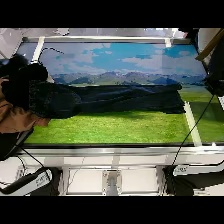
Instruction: Fold the clothes and pants, and hang the long-sleeved shirts on hangers.
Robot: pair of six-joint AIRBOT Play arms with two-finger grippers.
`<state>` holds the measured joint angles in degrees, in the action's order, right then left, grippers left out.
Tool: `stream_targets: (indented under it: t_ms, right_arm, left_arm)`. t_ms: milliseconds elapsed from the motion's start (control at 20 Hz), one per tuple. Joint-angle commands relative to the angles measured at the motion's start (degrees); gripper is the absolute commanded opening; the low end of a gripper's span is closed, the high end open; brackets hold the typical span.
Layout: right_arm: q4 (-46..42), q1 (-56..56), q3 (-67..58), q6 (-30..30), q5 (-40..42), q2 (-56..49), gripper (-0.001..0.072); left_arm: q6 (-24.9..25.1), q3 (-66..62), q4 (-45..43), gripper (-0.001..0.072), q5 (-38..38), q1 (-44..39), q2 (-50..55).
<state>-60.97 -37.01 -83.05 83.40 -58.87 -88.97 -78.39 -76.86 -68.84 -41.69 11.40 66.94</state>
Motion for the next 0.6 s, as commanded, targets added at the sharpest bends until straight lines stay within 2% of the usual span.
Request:
stream_targets:
  t_ms: [0,100,250,550]
  right_arm:
    - [6.01,-2.73,-0.74,-7.76,-13.22,-4.33,0.0535]
    - [10.43,-3.13,-0.81,-11.76,-13.51,-8.61,0.0567]
    - [12.76,-3.13,-1.81,-14.10,-10.10,-14.34,0.0613]
    - [12.72,-2.21,-12.68,-13.88,-18.53,-25.49,0.0614]
  left_arm:
    - [7.82,-0.04,-0.22,0.0418,0.24,-13.33,-2.16]
    - [10.69,-0.04,-0.35,0.0406,0.96,-19.74,-1.09]
    - [10.71,-0.04,-4.07,0.0406,1.97,-25.51,1.20]
    - [10.71,-0.04,-5.27,0.0406,1.99,-30.12,8.37]
